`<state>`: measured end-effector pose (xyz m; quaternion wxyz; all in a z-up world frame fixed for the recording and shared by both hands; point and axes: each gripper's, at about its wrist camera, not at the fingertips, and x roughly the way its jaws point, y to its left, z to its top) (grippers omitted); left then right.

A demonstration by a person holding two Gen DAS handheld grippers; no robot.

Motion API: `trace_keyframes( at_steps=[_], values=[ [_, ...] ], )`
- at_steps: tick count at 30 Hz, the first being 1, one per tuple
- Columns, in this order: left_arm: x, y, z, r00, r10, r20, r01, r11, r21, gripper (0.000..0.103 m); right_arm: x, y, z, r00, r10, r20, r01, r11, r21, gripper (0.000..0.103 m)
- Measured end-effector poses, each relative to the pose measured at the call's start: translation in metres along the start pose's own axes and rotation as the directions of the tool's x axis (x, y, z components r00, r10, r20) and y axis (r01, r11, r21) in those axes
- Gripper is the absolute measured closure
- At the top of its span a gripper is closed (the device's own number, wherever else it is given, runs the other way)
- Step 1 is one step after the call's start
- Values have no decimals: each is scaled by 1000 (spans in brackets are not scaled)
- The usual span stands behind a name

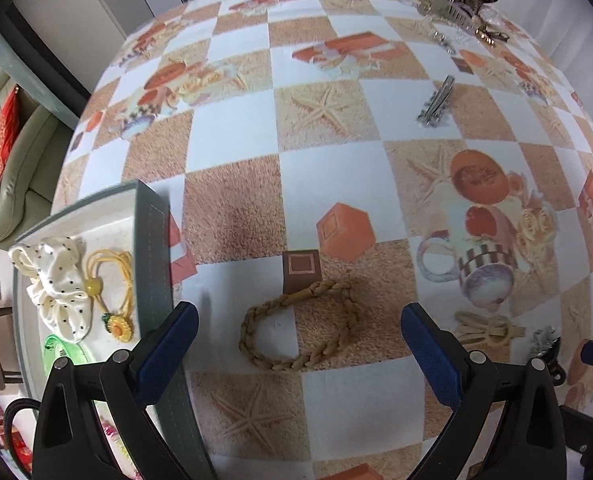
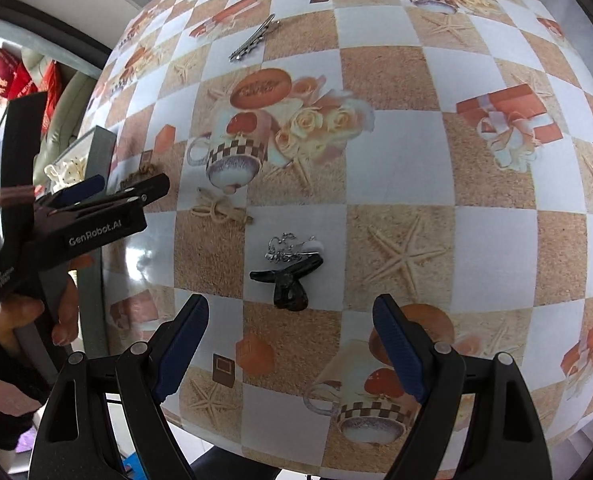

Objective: Organize jewelry
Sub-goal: 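Grasp the black claw clip with the right tool while the left tool grasps the braided bracelet, then carry the claw clip and braided bracelet over the white tray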

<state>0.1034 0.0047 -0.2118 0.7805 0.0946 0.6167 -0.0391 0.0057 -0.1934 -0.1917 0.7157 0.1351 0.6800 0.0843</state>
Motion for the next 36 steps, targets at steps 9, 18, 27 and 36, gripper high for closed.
trace_keyframes(
  at_steps=[9, 18, 27, 36],
  values=[
    [7, 7, -1, 996, -89, 4, 89, 995, -34, 7, 18, 20, 3, 997, -82, 1, 82, 996, -35, 36],
    [-7, -7, -9, 992, -121, 35, 120, 992, 26, 46, 20, 33, 4, 981, -189, 38, 192, 978, -87, 66],
    [-16, -8, -15, 986, -162, 25, 162, 987, 4, 89, 11, 26, 3, 990, -136, 32, 138, 989, -52, 67],
    [-39, -4, -29, 979, -201, 37, 202, 979, -36, 94, -12, 11, 4, 998, -55, 29, 56, 998, -26, 67]
  ],
)
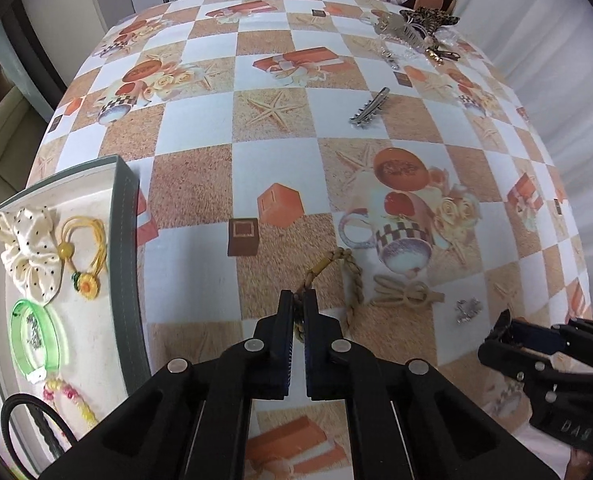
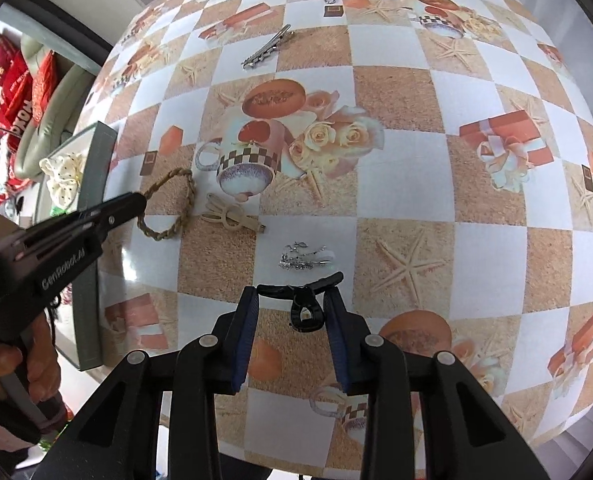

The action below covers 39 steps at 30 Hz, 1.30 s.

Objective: Organize jewelry
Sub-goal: 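Carry the claw clip and braided bracelet over the white tray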

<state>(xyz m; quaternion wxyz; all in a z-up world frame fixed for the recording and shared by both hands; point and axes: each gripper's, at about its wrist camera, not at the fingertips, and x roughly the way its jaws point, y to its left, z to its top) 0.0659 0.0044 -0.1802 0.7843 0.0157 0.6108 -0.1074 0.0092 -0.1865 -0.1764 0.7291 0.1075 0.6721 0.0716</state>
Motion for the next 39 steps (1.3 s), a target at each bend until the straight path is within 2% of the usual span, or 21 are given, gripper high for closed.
trace_keyframes(
  at_steps=[10, 21, 31, 39],
  values=[
    [-30, 11, -8, 999, -39, 27, 40, 998, -53, 94, -22, 5, 2, 1000, 5, 2, -5, 1000, 15, 67],
    [-88, 27, -6, 991, -47, 126, 59, 994, -88, 94, -56, 41, 26, 998, 27, 63, -24, 999, -45, 67],
    [-129, 60, -17, 982, -6, 186, 38, 985, -166, 94, -72, 93, 50, 993, 87, 85, -73, 985, -153, 67],
    [-152, 98, -41, 976, 51, 214, 9, 963, -270, 94, -75, 142, 64, 988, 132, 76, -108, 960, -258, 67]
  ],
)
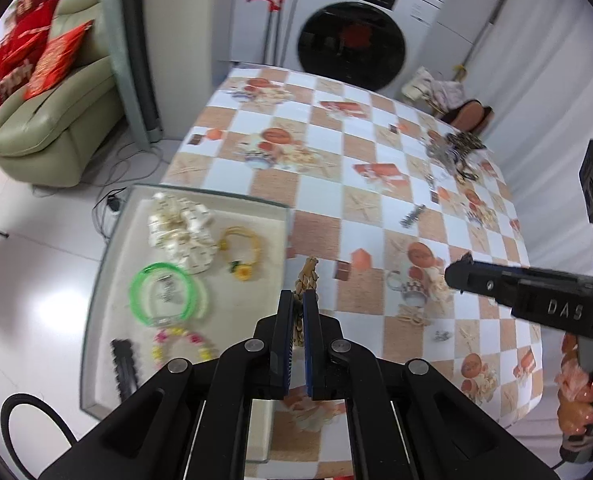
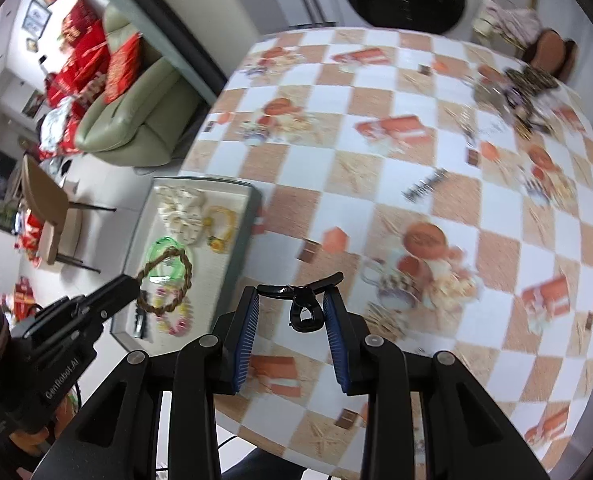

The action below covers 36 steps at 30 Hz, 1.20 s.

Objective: Organize jewelry
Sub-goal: 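Carry the claw clip and braided bracelet over the white tray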

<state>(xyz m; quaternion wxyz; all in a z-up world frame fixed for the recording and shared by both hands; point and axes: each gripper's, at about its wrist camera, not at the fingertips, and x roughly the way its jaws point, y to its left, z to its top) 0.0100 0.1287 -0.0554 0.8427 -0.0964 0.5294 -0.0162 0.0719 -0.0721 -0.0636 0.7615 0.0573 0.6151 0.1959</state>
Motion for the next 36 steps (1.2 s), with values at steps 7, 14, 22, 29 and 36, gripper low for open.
trace_keyframes(
  at_steps=[7, 14, 22, 29, 36],
  values=[
    [-12, 31, -15, 999, 39, 5, -38, 997, -73, 94, 8, 36, 14, 999, 33, -4, -33, 996, -82, 67],
    [-13, 56, -33, 998, 56, -10, -57, 988, -140, 94, 19, 61, 15, 998, 47, -31, -51, 988, -148, 67],
    [-1, 84, -53, 997, 61, -46, -69, 975, -210, 94, 31, 84, 19, 997, 61, -56, -71, 975, -210, 67],
    [25, 108, -71, 991, 74, -108, -99, 963, -249, 94, 57, 95, 22, 991, 78, -105, -99, 973, -211, 67],
    [49, 122, -84, 981, 108, -161, -148, 954, -259, 94, 93, 109, 19, 986, 53, -160, -91, 965, -245, 67]
  ],
)
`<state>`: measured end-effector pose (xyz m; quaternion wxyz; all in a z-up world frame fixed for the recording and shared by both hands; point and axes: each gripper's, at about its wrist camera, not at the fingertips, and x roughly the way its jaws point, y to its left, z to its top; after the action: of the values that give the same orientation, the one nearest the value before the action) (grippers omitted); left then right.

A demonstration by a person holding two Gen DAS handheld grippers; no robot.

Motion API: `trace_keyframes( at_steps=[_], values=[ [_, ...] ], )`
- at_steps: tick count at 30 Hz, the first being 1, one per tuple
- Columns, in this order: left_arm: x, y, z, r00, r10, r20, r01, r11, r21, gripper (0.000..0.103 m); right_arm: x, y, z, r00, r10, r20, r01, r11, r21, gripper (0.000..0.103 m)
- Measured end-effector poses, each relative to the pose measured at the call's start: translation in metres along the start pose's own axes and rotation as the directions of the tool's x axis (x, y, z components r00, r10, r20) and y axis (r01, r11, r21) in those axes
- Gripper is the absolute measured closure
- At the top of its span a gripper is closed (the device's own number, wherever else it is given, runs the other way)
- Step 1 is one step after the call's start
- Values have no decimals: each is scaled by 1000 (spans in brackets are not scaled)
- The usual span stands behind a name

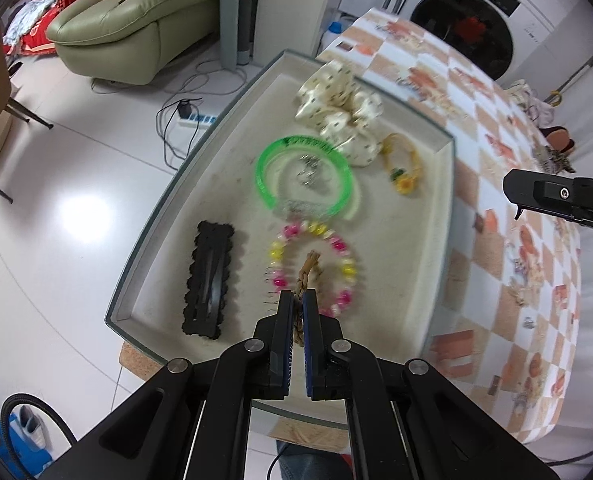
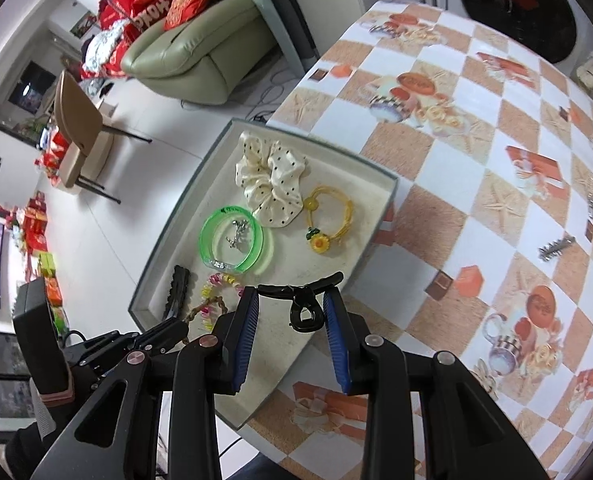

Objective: Organize jewelry
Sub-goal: 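Carry the claw clip and braided bracelet over the white tray, then open both tools to drop the clip and bracelet into the tray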

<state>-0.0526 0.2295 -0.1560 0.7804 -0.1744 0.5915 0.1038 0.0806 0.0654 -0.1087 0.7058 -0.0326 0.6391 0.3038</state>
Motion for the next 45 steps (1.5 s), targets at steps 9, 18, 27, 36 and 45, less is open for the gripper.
trace_keyframes(
  at_steps=[9, 18, 27, 36, 45],
  values=[
    [26, 12, -3, 997, 60, -42, -60, 998, -7, 94, 55, 13, 5, 997, -29, -73, 26, 999, -44, 67],
    [33, 13, -4, 995, 84, -56, -84, 996, -12, 94, 92, 14, 8, 990, -72, -118, 66, 996, -57, 67],
    [39, 7, -1, 993, 105, -62, -104, 994, 11, 94, 109, 12, 6, 986, -109, -129, 100, 992, -73, 65],
    [39, 3, 0, 989, 131, -67, -130, 991, 27, 94, 112, 20, 5, 985, -103, -142, 92, 992, -83, 45],
    [39, 1, 1, 986, 152, -73, -150, 988, 33, 94, 109, 24, 6, 989, -57, -138, 49, 997, -60, 36]
  ],
)
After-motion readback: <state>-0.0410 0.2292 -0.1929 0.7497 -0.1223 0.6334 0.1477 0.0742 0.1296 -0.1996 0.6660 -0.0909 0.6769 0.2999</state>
